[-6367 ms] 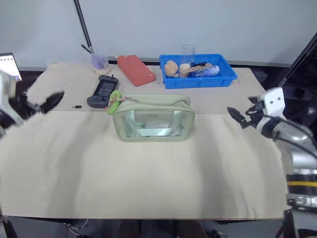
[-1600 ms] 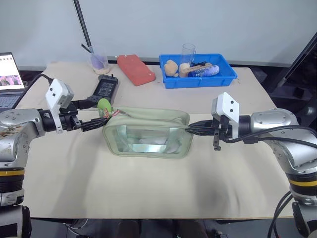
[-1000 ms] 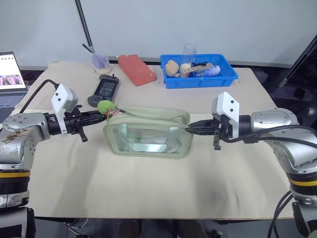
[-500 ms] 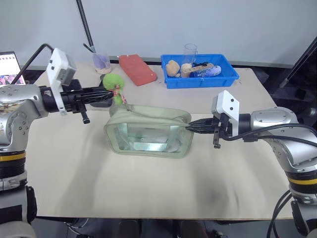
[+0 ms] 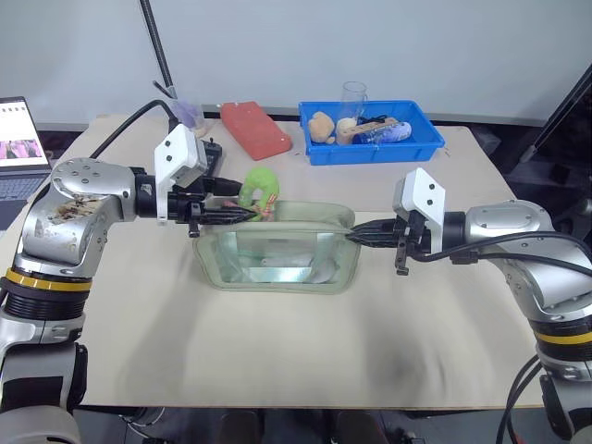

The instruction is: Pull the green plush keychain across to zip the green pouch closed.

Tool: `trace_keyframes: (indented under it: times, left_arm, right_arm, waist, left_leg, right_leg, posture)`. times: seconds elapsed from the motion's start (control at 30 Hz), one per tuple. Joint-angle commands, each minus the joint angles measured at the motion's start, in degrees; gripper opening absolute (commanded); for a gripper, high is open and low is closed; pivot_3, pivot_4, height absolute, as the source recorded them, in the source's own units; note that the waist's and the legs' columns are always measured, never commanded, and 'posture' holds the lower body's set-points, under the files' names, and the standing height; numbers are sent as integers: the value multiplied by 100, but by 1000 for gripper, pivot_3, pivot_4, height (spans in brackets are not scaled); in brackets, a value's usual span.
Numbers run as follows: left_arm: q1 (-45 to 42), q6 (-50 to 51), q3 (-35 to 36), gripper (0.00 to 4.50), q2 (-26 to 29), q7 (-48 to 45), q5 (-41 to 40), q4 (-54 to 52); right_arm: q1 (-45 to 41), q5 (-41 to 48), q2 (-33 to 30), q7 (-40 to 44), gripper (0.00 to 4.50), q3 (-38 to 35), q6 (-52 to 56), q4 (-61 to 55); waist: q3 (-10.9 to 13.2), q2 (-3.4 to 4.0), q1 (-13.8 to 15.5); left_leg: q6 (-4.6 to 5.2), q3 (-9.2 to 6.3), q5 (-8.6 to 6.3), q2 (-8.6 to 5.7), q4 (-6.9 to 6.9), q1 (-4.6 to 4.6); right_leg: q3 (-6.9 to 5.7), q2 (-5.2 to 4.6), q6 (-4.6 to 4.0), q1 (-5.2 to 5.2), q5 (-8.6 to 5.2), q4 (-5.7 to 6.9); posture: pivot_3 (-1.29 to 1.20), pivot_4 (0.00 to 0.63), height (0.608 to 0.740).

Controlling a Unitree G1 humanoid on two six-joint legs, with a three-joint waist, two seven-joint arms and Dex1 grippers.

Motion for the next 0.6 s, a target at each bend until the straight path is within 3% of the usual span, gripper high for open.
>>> trace_keyframes:
  times: [0.03, 0.07, 0.3, 0.43, 0.6]
  left_arm:
    - [-209, -161, 124, 4172, 156, -146, 80, -5]
    - [-217, -155, 154, 4463, 212, -208, 80, -5]
    - [24, 49, 451, 4463, 890, -483, 6, -224]
    - [843, 174, 811, 4463, 1299, -525, -87, -609]
    - [1691, -333, 760, 4463, 1254, -294, 282, -962]
  right_arm:
    - [-22, -7, -20, -43, 0, -144, -72, -105]
    - [-30, -12, -17, -44, 0, -137, -80, -91]
    - [-70, -26, -12, -17, 0, -117, -112, -42]
    - [-79, -24, -24, 4, 0, -122, -130, -27]
    - [-134, 49, 33, 11, 0, -106, -67, -54]
  waist:
    - [0, 0, -4]
    - [0, 0, -9]
    - [0, 0, -12]
    - [0, 0, -16]
    - [0, 0, 20]
  left_leg:
    - [0, 0, 0, 0, 0, 0]
    - [0, 0, 0, 0, 0, 0]
    - [0, -1, 0, 1, 0, -1]
    - [0, 1, -1, 2, 0, 0]
    - [0, 1, 0, 4, -1, 0]
  right_leg:
    - [0, 0, 2, 0, 1, 0]
    - [0, 0, 3, 0, 1, 0]
    - [0, 1, 0, -1, -2, -1]
    - [0, -1, -1, -2, -3, -1]
    - [-3, -3, -3, -2, -4, 0]
  posture:
    - [0, 150, 740]
    - [0, 150, 740]
    - [0, 150, 740]
    - [0, 150, 740]
    - [0, 150, 740]
